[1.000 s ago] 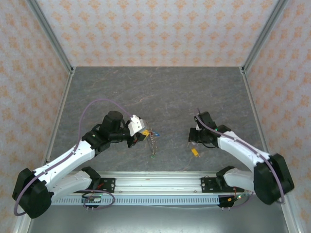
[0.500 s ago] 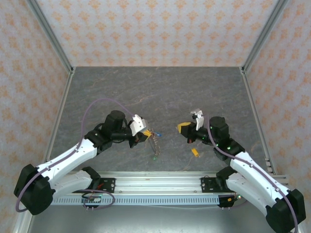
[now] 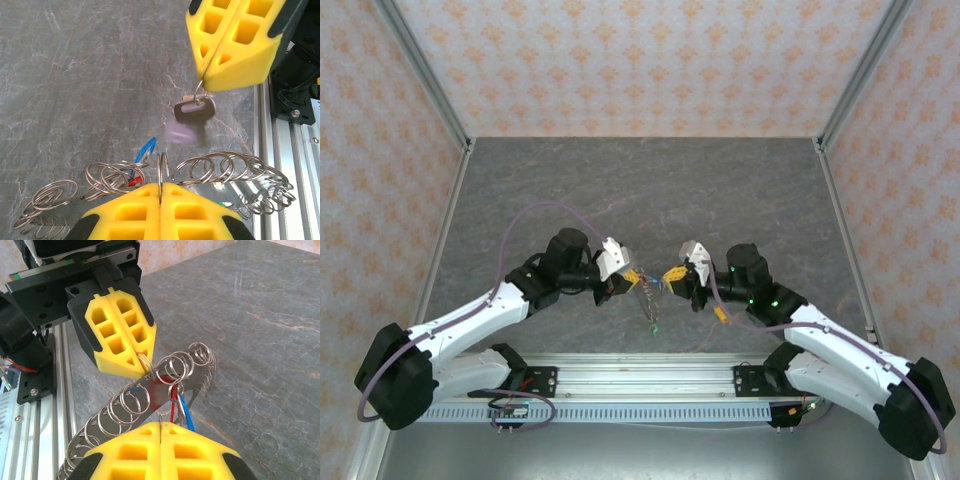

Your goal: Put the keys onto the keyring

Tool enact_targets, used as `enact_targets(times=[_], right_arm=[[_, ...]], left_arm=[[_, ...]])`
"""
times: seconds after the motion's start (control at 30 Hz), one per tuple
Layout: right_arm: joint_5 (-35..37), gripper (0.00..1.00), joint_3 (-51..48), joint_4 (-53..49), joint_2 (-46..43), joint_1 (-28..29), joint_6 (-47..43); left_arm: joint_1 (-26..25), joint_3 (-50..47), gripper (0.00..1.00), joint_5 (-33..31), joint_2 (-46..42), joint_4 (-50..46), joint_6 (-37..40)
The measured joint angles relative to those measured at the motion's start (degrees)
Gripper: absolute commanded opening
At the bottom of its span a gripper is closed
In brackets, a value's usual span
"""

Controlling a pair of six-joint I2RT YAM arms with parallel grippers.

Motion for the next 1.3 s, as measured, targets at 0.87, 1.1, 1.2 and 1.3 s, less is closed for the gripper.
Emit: enact_targets(times=[0.87, 1.1, 1.2, 1.3], right_arm=[[-1.01, 0.0, 3.82, 5.25, 8.24, 3.15, -2.6], [-0.37, 0.0, 4.15, 7.06, 9.44, 3.78, -2.58], [0.02, 0.0, 4.22, 7.8, 9.57, 4.04, -2.58], [0.24, 0.0, 4.35, 8.46, 9.86, 4.13, -2.58]], left_arm=[[0.0, 1.88, 0.0, 0.31, 1.25, 0.13, 0.02], [0.0, 1.95, 0.0, 0.31, 1.33, 0.13, 0.04], [0.0, 1.95, 0.0, 0.33, 1.46, 0.09, 0.04], [0.0, 1.95, 0.0, 0.5, 1.49, 0.07, 0.04]])
